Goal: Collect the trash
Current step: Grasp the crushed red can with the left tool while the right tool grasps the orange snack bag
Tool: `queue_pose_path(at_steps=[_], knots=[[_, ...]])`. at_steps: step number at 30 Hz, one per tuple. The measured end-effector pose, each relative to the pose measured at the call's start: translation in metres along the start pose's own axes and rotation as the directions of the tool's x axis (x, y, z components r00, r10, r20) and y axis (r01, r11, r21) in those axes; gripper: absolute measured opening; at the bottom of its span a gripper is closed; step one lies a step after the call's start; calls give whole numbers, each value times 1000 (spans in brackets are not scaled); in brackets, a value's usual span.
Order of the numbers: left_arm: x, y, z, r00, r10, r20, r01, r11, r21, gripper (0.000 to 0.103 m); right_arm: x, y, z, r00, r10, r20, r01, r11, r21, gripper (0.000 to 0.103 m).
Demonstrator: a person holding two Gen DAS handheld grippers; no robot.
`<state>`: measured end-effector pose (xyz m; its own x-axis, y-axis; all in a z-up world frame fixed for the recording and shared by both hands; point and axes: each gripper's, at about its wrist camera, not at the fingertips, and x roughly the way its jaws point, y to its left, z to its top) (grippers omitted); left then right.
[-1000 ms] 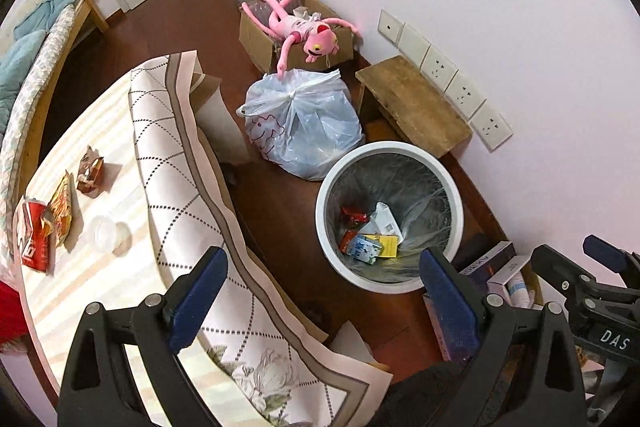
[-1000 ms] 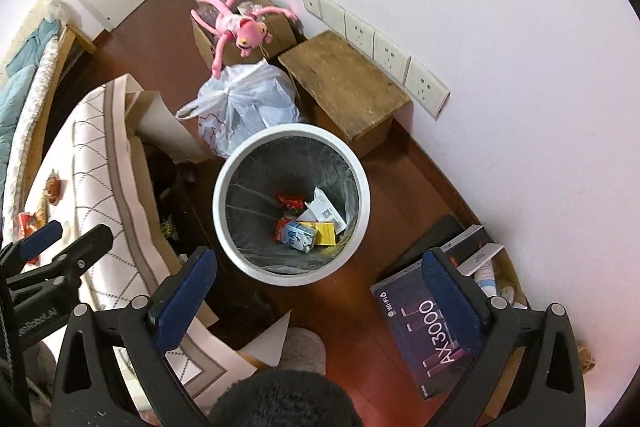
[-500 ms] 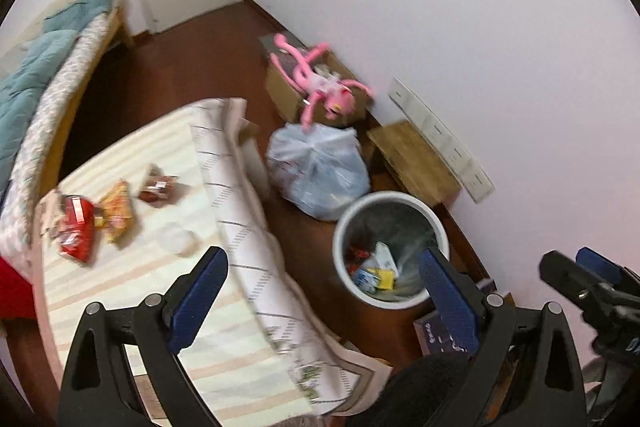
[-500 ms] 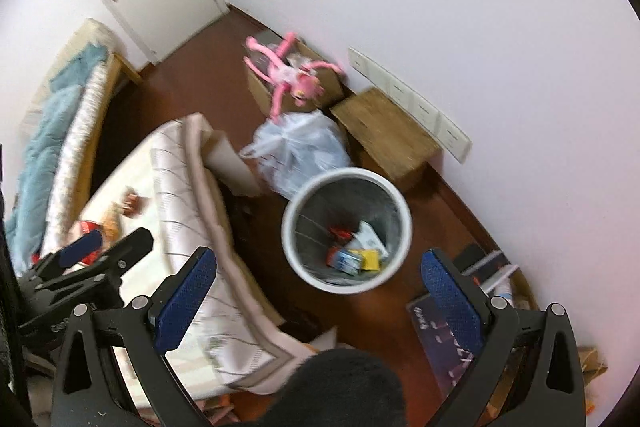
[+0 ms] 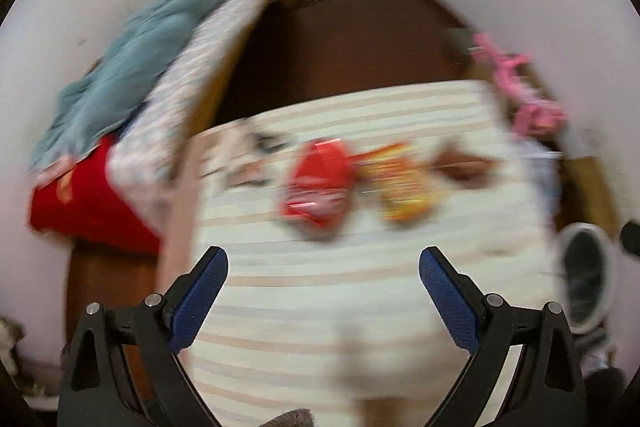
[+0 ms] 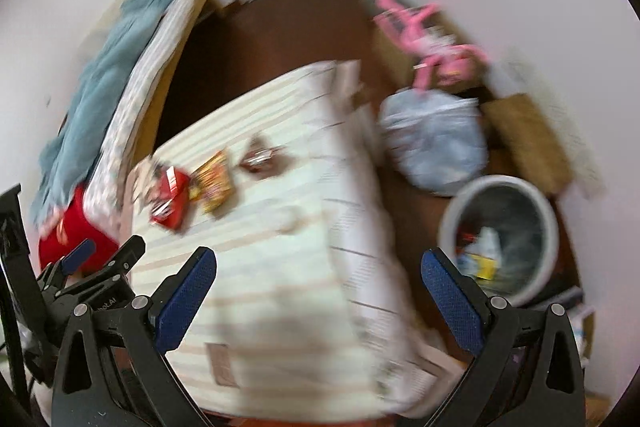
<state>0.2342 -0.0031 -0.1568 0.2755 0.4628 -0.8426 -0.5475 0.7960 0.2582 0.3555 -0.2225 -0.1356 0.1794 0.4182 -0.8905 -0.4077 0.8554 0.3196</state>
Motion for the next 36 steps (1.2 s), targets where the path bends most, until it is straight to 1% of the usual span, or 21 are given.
queue_pose_path(at_steps=[2,5,7,9,11,13,16,17,19,20,21,22,23,24,25,27,30,33,34,35,36], knots=[[33,37,-3,997,71,-41,-73,996,-48,98,43,33,21,999,-13,-47,11,999,-50,103],[69,75,-9,988,110,-108,-121,988,-101,98,98,69,48,994,-21,-105,11,995,-96,103],[92,99,-14,982,116,-150,-137,981,-140,98,137,92,63,988,-34,-150,14,991,-132,103],[106,114,-17,977,112,-179,-143,975,-168,98,173,112,74,981,-55,-188,25,987,-159,95],[114,120,-17,976,102,-192,-136,976,-173,98,203,124,80,972,-90,-216,52,983,-175,91],[118,120,-14,977,89,-193,-123,978,-170,98,223,130,83,967,-112,-229,69,980,-188,90],[119,117,-5,981,46,-187,-77,983,-165,98,246,133,80,958,-114,-262,65,980,-190,76],[120,115,-1,983,28,-183,-58,985,-161,98,251,134,78,955,-122,-269,70,978,-195,67],[122,109,10,985,-11,-174,-13,990,-141,98,250,137,74,959,-149,-240,92,969,-230,57],[123,106,15,985,-30,-170,8,991,-132,98,249,139,71,957,-169,-236,107,962,-253,35],[123,102,21,985,-60,-161,41,992,-119,98,247,138,69,956,-180,-233,117,958,-261,29],[122,96,28,983,-100,-152,84,991,-105,98,243,135,68,957,-185,-223,125,958,-258,27],[123,91,33,979,-138,-150,124,988,-96,98,239,131,67,958,-186,-218,130,960,-247,24],[124,85,39,969,-193,-155,182,980,-86,98,234,126,66,959,-187,-214,136,964,-231,23],[128,77,45,951,-255,-172,245,966,-76,98,231,122,65,960,-187,-210,142,966,-215,23],[138,59,55,922,-326,-208,324,945,-45,98,222,107,65,962,-173,-213,137,975,-173,22],[156,36,63,899,-350,-265,363,932,0,97,214,91,57,959,-169,-227,139,980,-146,22],[177,18,66,871,-366,-327,394,919,21,97,215,87,48,955,-169,-243,138,981,-140,22],[182,13,66,866,-366,-340,398,917,25,97,217,87,46,954,-171,-246,140,980,-140,22],[187,10,65,866,-360,-347,393,919,28,97,217,87,44,954,-171,-247,139,980,-141,22],[190,9,65,869,-351,-349,385,922,31,89,218,87,42,953,-171,-249,138,980,-142,22]])
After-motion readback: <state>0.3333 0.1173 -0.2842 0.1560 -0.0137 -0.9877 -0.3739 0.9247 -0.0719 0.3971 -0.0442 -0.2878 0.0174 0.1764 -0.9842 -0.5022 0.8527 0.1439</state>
